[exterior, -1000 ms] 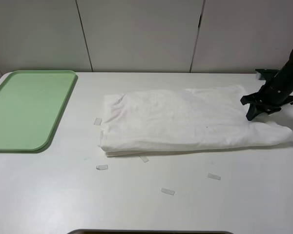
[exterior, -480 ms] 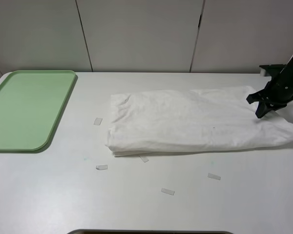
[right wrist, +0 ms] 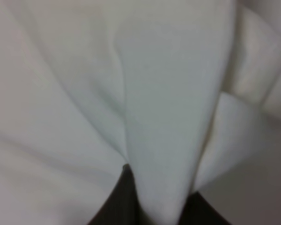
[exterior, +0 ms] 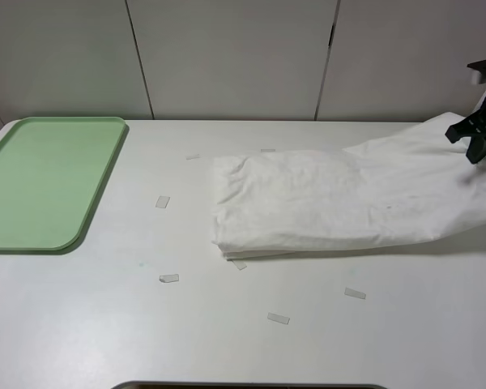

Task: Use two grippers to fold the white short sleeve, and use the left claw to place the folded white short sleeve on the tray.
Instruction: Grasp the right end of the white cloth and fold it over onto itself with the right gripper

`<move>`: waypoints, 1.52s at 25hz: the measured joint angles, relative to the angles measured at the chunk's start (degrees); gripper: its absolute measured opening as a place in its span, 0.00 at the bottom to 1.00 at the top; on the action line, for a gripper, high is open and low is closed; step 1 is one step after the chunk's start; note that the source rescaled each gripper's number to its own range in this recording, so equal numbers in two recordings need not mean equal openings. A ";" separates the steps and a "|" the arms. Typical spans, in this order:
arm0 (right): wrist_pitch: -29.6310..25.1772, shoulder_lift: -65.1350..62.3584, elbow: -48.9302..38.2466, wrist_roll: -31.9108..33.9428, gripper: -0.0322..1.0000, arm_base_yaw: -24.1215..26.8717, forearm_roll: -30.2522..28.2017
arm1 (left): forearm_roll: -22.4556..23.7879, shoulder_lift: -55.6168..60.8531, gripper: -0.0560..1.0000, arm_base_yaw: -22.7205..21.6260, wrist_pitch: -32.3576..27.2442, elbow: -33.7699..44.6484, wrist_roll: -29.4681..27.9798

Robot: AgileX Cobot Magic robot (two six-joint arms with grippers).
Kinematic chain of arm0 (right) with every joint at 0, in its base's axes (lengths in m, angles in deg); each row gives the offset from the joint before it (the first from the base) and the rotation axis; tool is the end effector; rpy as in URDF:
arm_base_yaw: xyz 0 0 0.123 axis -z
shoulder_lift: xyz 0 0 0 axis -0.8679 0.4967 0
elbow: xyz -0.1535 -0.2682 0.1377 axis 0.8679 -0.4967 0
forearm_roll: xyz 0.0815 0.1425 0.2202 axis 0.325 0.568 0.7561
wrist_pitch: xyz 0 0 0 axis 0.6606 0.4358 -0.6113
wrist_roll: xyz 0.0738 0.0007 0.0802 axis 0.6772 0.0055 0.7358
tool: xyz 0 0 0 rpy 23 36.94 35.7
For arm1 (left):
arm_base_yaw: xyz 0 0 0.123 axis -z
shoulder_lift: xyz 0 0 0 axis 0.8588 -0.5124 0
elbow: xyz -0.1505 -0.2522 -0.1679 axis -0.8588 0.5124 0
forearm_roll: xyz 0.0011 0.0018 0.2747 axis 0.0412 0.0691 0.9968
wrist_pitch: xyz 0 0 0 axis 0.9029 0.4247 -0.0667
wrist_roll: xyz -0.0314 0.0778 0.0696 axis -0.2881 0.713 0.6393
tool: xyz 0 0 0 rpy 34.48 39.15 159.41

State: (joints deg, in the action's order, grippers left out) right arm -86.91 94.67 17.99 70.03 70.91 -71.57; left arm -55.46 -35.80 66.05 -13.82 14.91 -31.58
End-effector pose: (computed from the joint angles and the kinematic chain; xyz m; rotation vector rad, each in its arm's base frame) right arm 0.4331 -0.0853 0.2052 -0.2213 2.8968 -0.1408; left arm -0.0249 0.0040 0.2818 0.0904 2.0361 -0.0811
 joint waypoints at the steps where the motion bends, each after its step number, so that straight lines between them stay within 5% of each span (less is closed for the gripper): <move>1: -0.43 -1.67 0.00 0.57 0.08 0.00 -1.66 | 0.00 0.00 0.93 0.00 0.00 0.00 0.00; 14: -11.71 -4.35 7.66 2.25 0.08 0.00 -8.64 | 0.00 0.00 0.93 0.00 0.00 0.00 0.11; 26: -8.68 -2.30 4.38 3.27 0.08 -0.16 -8.31 | 0.00 0.00 0.93 0.00 0.00 0.00 0.11; 38: -6.76 -1.17 1.97 11.44 0.08 -12.09 -11.81 | 0.00 0.00 0.93 0.00 0.00 0.00 0.11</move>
State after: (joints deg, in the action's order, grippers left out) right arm -93.67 93.49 19.97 81.47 58.82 -83.38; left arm -55.46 -35.80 66.05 -13.82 14.91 -31.46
